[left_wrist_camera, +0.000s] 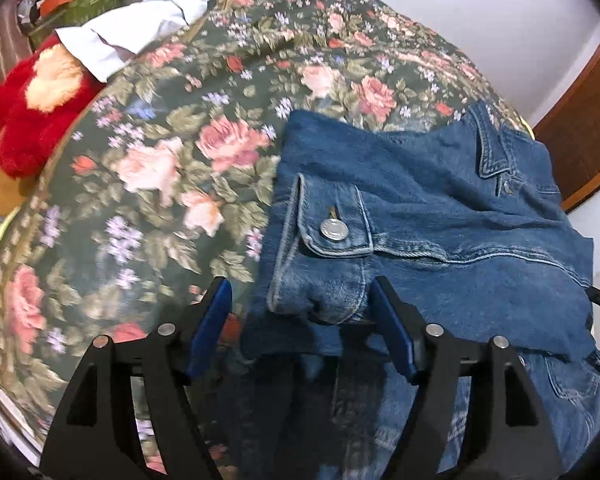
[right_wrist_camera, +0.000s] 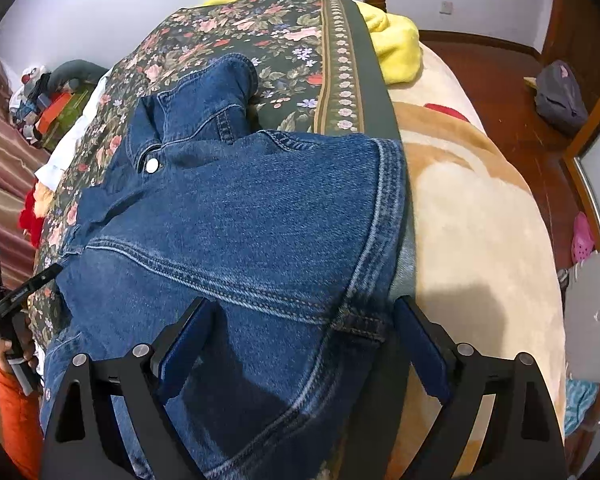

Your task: Fold large clothes

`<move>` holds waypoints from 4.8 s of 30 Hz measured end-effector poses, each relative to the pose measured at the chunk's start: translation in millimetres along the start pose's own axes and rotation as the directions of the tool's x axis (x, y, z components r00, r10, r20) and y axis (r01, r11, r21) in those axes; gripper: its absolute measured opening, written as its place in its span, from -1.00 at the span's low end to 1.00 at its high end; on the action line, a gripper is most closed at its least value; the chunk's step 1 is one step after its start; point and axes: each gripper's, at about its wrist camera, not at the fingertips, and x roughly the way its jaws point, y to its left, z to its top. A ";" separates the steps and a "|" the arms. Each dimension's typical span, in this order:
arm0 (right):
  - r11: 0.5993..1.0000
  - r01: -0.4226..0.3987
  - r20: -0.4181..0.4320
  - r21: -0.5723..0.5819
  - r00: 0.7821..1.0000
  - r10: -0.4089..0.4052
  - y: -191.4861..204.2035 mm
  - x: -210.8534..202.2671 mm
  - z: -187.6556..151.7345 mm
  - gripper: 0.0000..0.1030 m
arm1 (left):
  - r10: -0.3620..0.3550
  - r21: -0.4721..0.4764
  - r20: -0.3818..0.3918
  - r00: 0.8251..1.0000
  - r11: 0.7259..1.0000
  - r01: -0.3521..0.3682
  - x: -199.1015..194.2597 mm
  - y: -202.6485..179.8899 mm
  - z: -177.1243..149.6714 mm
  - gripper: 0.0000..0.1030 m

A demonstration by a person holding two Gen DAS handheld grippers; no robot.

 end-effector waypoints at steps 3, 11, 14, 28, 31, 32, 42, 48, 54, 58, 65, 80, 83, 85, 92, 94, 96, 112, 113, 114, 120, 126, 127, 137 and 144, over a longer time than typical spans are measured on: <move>1.000 0.000 0.037 0.008 0.999 0.000 -3.9 -10.8 3.6 0.76 | 0.049 0.016 0.027 0.998 0.999 -0.049 -8.0 2.1 10.8 0.38; 0.999 -0.032 0.110 0.028 0.994 0.029 -9.9 -23.8 25.7 0.76 | -0.056 -0.034 -0.079 0.995 0.998 0.054 40.1 15.8 57.1 0.40; 0.999 -0.029 0.109 0.028 0.994 0.026 -14.9 -13.8 34.7 0.70 | -0.090 -0.073 -0.123 0.988 0.994 0.082 68.0 18.9 69.4 0.40; 0.996 -0.070 0.143 0.059 0.988 0.061 -20.9 19.8 64.0 -0.56 | -0.106 -0.054 -0.087 0.991 0.993 0.101 115.5 2.3 113.1 -0.53; 0.999 -0.054 0.182 0.004 0.982 0.052 -7.2 11.9 73.7 -0.68 | -0.046 -0.029 -0.034 0.998 0.999 0.045 105.6 -7.4 115.5 -0.71; 0.999 -0.042 0.206 -0.032 0.977 0.048 1.0 7.6 80.3 -0.69 | -0.023 -0.009 -0.002 1.000 1.000 0.023 97.9 -10.7 114.8 -0.72; 0.985 0.034 0.277 -0.167 0.961 0.014 72.0 26.1 150.4 -0.71 | 0.062 -0.042 0.146 0.987 0.998 -0.056 18.3 32.3 119.2 -0.82; 0.959 0.186 0.259 -0.215 0.957 -0.128 94.7 73.8 159.0 -0.70 | 0.127 -0.085 0.081 0.989 0.989 -0.120 41.5 67.1 106.0 -0.82; 0.947 0.245 0.179 -0.206 0.961 -0.210 77.1 103.9 153.4 -0.13 | 0.169 -0.122 0.022 0.985 0.979 -0.165 74.9 83.5 96.9 -0.72; 0.964 0.234 0.163 -0.128 0.964 -0.212 55.6 101.6 154.6 0.45 | 0.172 -0.120 0.044 0.984 0.979 -0.166 76.7 82.4 92.5 -0.72; 0.993 0.118 0.090 -0.031 0.989 -0.115 45.6 79.9 152.3 0.46 | 0.237 0.005 0.007 0.971 0.971 -0.237 61.7 64.8 85.7 -0.65; 0.980 0.007 0.287 -0.198 0.957 0.051 105.7 -99.6 92.2 0.65 | 0.088 0.062 0.240 0.967 0.992 -0.106 -103.9 12.6 56.0 0.07; 0.977 -0.027 0.305 -0.209 0.948 0.092 110.2 -123.6 67.7 0.71 | 0.055 0.078 0.266 0.962 0.994 -0.079 -130.1 4.6 39.1 0.17; 0.975 -0.040 0.305 -0.221 0.946 0.108 111.4 -133.8 50.8 0.72 | 0.047 0.075 0.274 0.961 0.995 -0.070 -138.6 4.1 29.2 0.25; 0.974 -0.030 0.273 -0.224 0.958 0.092 103.2 -137.6 -8.4 0.73 | 0.055 0.039 0.216 0.975 0.997 -0.065 -135.7 19.2 -19.6 0.32; 0.977 -0.020 0.246 -0.212 0.967 0.073 97.3 -128.0 -25.0 0.73 | 0.048 0.016 0.178 0.983 0.999 -0.052 -125.7 27.9 -36.8 0.32; 0.981 -0.012 0.210 -0.196 0.976 0.054 90.0 -116.5 -43.8 0.73 | 0.048 -0.013 0.134 0.990 0.999 -0.047 -113.1 37.4 -53.7 0.32; 0.990 -0.138 0.043 0.003 0.990 0.138 50.4 -65.0 -122.9 0.72 | -0.187 -0.294 -0.135 0.973 0.945 0.141 -29.9 63.4 -173.7 0.33; 0.990 -0.142 0.044 -0.007 0.989 0.142 52.1 -67.3 -122.5 0.72 | -0.216 -0.322 -0.146 0.965 0.933 0.160 -25.6 63.5 -176.6 0.33; 0.989 -0.145 0.047 -0.024 0.988 0.146 55.1 -70.5 -122.1 0.71 | -0.248 -0.352 -0.153 0.957 0.918 0.181 -22.8 63.9 -178.4 0.33; 0.979 -0.171 0.104 -0.111 0.978 0.182 71.0 -87.9 -123.5 0.66 | -0.259 -0.369 -0.140 0.956 0.909 0.193 -28.0 56.8 -178.8 0.33; 0.973 -0.223 0.011 -0.058 0.975 0.224 71.2 -57.3 -132.7 0.04 | -0.287 -0.395 -0.119 0.950 0.892 0.220 -37.1 56.7 -187.1 0.33; 0.974 -0.217 0.020 -0.063 0.976 0.219 73.0 -56.8 -133.8 0.00 | -0.299 -0.398 -0.115 0.947 0.887 0.232 -37.1 60.1 -189.9 0.32; 0.952 -0.280 0.100 -0.125 0.951 0.292 95.4 -74.3 -108.3 -0.50 | -0.273 -0.277 -0.108 0.956 0.932 0.235 -43.3 36.8 -170.9 -0.54; 0.942 -0.283 0.204 -0.181 0.926 0.317 112.5 -96.3 -70.0 -0.54 | -0.199 -0.123 0.108 0.974 0.970 0.212 -105.3 15.9 -122.8 -0.62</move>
